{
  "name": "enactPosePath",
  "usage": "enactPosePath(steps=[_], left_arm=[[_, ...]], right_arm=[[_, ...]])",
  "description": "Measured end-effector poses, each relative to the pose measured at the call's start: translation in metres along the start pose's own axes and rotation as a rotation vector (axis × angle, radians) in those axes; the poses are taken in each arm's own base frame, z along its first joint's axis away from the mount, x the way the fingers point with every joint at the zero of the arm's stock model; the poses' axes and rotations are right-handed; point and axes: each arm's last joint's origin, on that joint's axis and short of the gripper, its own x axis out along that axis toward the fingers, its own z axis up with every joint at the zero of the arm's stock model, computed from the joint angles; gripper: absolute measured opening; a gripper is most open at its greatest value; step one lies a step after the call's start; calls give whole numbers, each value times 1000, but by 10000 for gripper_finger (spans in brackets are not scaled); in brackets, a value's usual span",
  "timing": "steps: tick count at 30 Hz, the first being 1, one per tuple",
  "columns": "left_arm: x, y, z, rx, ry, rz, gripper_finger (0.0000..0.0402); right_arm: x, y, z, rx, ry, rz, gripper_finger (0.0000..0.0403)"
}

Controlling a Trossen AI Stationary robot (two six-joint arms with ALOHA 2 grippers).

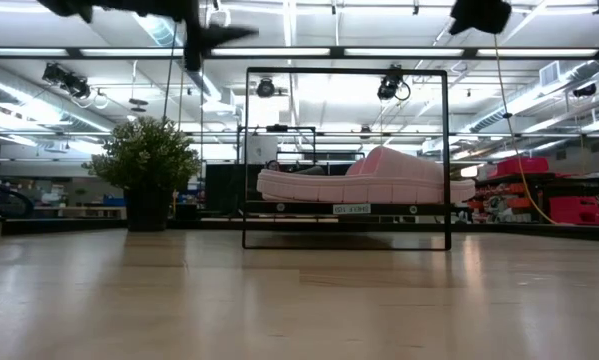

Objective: Pick and place slides into the shelf
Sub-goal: Return to Home Position

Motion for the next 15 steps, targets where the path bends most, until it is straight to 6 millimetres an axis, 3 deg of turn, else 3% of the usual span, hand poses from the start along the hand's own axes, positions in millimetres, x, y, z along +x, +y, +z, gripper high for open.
enactPosePath(steps=[5, 10, 15], left_arm=[[-27, -15, -5, 180, -27, -111, 284], [-48, 4, -16, 160, -119, -113, 235], [-66, 24, -27, 169, -219, -177, 163]], right_arm=[[7, -12, -31, 106, -18, 4, 160], [25, -18, -57, 221, -73, 40, 145], [34, -20, -69, 272, -62, 44, 116]])
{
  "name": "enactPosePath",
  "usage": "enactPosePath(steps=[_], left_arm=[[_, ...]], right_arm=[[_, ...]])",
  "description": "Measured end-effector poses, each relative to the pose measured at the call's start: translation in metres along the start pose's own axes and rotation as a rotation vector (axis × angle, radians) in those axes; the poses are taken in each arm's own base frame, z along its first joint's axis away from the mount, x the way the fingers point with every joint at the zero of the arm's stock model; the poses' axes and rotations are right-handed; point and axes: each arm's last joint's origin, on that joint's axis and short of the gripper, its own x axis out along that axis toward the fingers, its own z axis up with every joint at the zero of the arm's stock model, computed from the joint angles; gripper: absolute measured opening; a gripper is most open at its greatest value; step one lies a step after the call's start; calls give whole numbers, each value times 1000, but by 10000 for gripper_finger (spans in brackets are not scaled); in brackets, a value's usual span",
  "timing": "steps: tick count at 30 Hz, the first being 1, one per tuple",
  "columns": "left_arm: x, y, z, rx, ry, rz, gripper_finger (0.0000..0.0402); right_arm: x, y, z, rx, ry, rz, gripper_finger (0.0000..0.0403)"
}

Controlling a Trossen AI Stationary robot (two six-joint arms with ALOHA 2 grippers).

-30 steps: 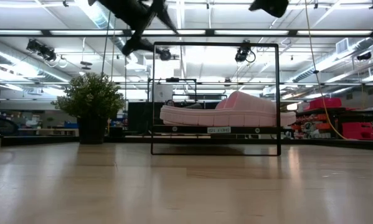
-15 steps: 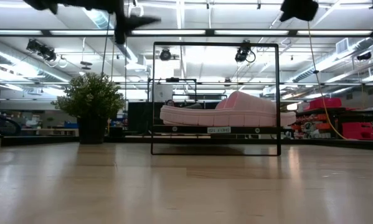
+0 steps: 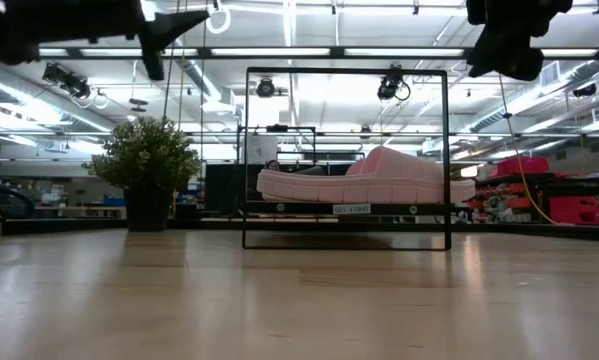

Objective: Pick and place slides into the shelf
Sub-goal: Return to Home Position

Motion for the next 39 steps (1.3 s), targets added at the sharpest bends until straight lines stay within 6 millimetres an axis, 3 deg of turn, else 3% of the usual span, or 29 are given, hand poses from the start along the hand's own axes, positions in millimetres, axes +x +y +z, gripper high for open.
enactPosePath(steps=[9, 22, 39], left_arm=[[-41, 21, -16, -25, -94, -72, 10], [-67, 23, -3, 56, -215, -153, 10], [-90, 30, 6, 139, -209, -115, 7]], right_arm=[[0, -1, 0, 4, -10, -31, 13], [1, -2, 0, 54, -26, -59, 10], [0, -2, 0, 77, -26, -58, 7]])
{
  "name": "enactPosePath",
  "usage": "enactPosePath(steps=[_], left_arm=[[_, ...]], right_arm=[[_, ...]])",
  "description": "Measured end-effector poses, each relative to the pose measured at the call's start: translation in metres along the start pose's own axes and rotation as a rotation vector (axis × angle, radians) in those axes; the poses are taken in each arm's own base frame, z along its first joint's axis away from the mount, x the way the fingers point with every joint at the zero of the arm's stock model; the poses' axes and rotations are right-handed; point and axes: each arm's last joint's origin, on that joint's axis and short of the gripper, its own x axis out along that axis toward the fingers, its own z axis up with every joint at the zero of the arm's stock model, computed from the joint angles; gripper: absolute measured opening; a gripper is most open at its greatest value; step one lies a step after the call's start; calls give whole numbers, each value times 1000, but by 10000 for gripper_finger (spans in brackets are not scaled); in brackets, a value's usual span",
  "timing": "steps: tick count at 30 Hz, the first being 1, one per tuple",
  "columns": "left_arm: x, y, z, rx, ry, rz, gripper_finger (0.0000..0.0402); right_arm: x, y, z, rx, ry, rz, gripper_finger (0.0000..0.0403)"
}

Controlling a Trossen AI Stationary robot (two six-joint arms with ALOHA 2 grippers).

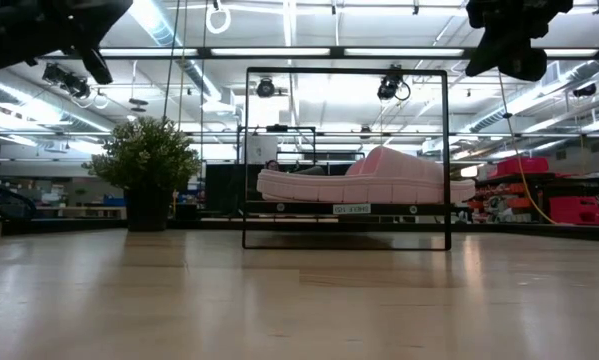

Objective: Pick and place slides into the shelf
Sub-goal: Return to Home Position

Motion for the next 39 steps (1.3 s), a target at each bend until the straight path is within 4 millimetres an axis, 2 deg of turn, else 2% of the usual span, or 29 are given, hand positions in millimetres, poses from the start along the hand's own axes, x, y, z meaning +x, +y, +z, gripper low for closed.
enactPosePath(steps=[8, 20, 30, 33, 39], left_arm=[[-4, 9, -3, 51, 51, 48, 7], [-9, 22, -27, 27, 339, 77, 5], [-13, 28, -37, 63, 430, 181, 7], [-14, 28, -38, 48, 450, 191, 5], [-15, 29, -39, -1, 451, 206, 9]], right_arm=[[0, 0, 0, 4, 0, 0, 4], [0, 0, 0, 4, 0, 1, 3], [-2, 0, 0, 18, -5, 5, 3], [-10, -1, -2, 38, -26, 37, 2], [-43, -11, -18, 55, -114, 102, 1]])
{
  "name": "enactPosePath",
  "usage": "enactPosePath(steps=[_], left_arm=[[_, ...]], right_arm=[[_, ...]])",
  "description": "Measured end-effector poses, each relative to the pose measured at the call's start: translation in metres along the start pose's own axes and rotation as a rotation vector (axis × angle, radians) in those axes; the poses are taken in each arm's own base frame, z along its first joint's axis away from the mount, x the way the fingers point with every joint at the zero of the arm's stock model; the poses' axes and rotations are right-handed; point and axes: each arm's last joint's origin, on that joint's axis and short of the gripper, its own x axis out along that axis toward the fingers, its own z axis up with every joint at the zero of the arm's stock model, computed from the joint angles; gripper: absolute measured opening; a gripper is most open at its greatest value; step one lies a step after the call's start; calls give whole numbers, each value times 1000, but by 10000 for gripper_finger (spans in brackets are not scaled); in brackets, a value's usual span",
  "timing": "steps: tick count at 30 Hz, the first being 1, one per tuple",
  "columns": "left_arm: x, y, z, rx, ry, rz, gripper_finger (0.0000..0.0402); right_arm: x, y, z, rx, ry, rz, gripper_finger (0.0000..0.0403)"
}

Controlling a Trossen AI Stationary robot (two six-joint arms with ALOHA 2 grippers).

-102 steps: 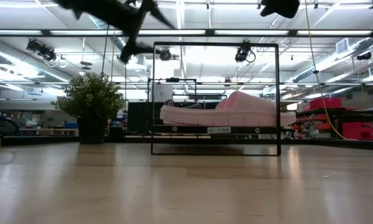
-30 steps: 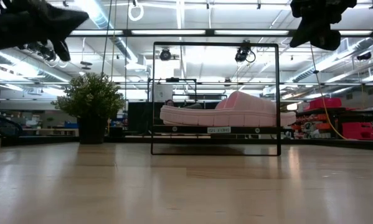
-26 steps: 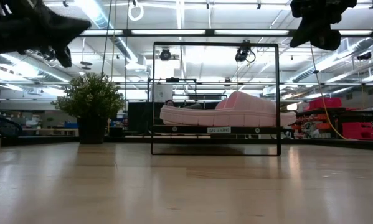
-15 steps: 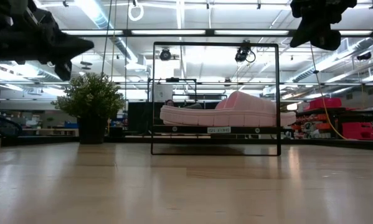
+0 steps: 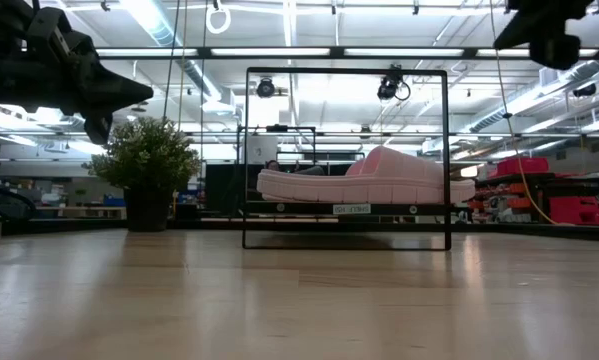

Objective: Pick and place slides into the shelf
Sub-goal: Return to Home Position

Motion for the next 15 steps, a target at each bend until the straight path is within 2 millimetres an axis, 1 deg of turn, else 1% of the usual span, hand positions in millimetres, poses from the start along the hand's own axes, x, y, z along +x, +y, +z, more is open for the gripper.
enactPosePath(steps=[4, 8, 12, 15], left_arm=[[0, 0, -1, -29, 12, 6, 7], [1, 1, -2, 7, 20, 10, 4], [1, 0, 0, 79, 3, 6, 24], [1, 0, 1, 80, -9, 5, 41]], right_arm=[[-14, -12, -16, 10, -58, 32, 1], [-17, -29, -36, 21, -103, 36, 1], [-18, -39, -50, 28, -166, 87, 0], [-15, -45, -57, 33, -240, 144, 0]])
